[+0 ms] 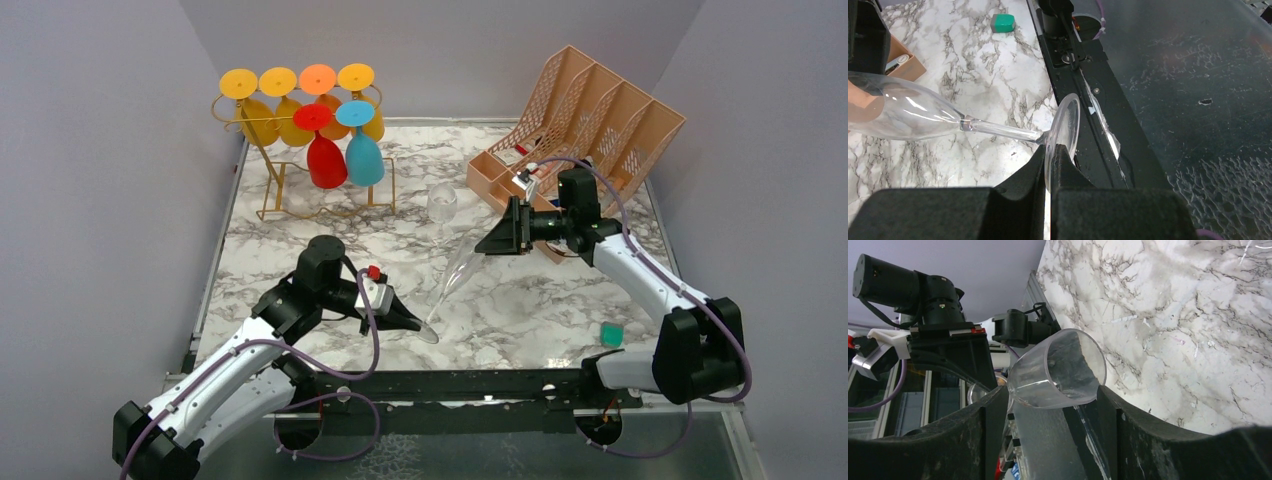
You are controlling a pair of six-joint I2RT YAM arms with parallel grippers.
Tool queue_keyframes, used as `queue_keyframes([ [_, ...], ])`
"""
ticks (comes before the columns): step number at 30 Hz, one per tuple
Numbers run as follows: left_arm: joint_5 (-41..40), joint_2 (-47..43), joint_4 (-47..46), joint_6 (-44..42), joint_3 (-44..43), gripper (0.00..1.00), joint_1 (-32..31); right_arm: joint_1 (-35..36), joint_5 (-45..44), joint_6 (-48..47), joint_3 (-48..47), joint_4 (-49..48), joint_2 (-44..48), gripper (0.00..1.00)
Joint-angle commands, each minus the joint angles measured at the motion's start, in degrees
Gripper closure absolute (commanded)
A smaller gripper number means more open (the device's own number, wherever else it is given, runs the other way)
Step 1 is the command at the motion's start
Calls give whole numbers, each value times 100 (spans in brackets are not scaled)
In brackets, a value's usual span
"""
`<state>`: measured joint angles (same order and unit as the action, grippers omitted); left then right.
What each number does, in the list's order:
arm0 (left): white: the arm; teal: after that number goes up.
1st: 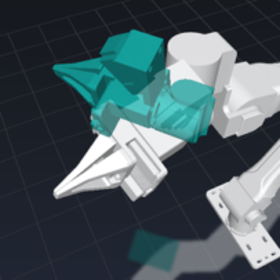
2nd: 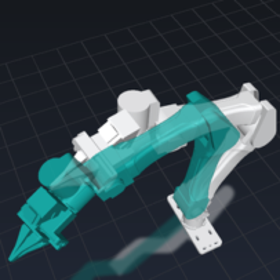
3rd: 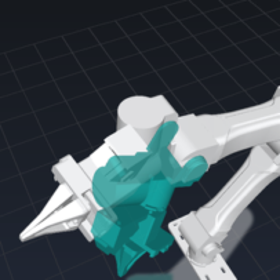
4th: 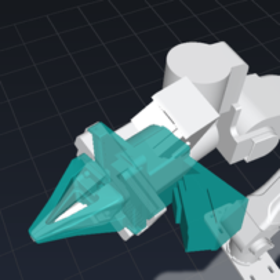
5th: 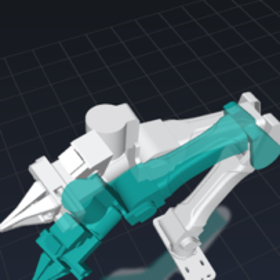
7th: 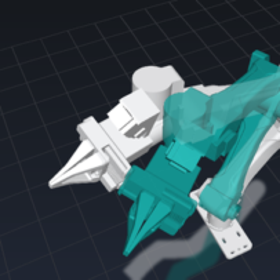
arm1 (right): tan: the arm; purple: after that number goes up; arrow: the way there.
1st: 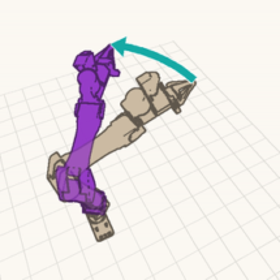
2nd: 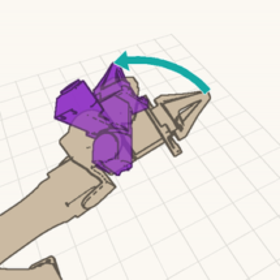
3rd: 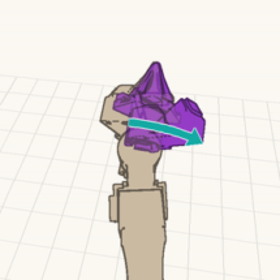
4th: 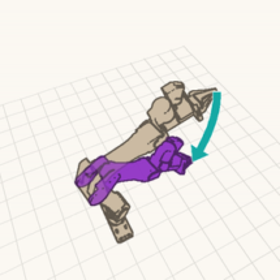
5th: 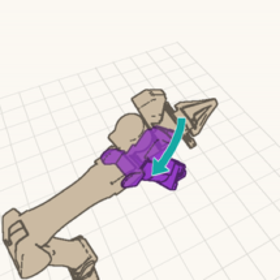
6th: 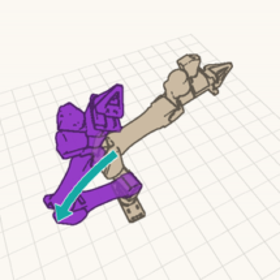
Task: Take the wine glass off the wine glass rack
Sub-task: Place the wine glass at the center of the board.
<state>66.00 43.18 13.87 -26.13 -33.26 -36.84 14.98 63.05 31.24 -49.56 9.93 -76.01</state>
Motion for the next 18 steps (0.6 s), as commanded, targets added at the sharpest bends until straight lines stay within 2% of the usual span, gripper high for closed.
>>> queue_keyframes([
  [1,138,-22,-64,-331,-133,100,-9,-17,980,154,-224,-239,-123,37],
  [5,210,55,-93,-351,-175,100,-7,-13,1485,195,-335,-248,-309,44],
  [8,220,83,-89,-424,-194,100,-7,11,1451,198,-310,-277,-345,46],
  [10,185,84,-61,-490,-213,100,-7,74,1523,318,-260,-414,-397,52],
  [18,-123,127,290,-845,-396,100,-3,270,1690,209,-171,-175,-431,62],
])
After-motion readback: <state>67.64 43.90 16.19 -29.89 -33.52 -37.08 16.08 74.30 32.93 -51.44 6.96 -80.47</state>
